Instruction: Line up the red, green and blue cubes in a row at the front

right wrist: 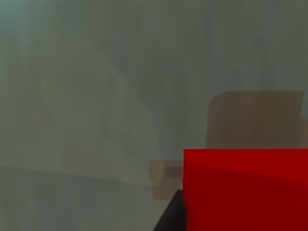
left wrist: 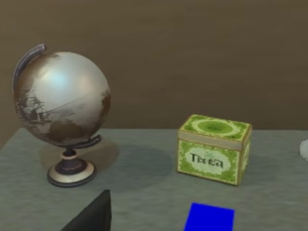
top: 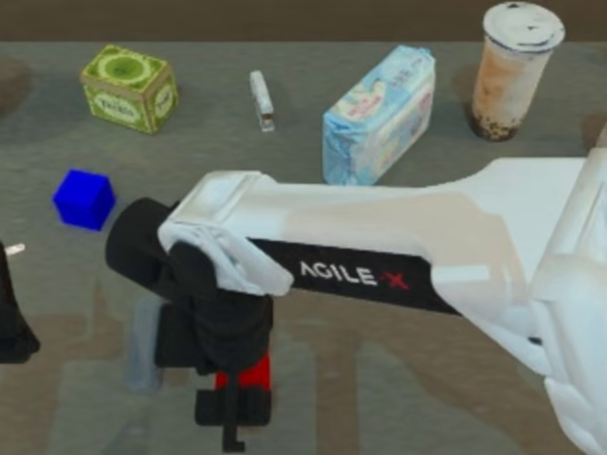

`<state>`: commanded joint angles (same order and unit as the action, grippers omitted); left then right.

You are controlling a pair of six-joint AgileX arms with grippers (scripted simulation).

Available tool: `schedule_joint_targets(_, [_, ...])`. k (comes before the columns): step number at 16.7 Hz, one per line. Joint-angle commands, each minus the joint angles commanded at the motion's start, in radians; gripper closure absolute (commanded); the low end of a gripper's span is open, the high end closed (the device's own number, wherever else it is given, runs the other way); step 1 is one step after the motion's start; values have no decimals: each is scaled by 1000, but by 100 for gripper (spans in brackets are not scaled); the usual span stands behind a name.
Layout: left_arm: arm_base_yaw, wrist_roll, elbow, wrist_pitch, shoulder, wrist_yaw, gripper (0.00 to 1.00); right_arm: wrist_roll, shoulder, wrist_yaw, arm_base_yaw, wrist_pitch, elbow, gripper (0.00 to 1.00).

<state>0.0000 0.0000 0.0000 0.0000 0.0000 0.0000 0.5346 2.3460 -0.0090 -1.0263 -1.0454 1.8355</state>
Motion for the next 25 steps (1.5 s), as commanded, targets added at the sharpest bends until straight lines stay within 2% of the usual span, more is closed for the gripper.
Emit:
schedule_joint_targets(13, [0, 0, 0, 0, 0, 0, 0, 0, 0, 0, 0, 0, 0, 2])
schedule_joint_targets(25, [0, 0, 0, 0, 0, 0, 0, 4, -8, 0, -3, -41, 37, 0])
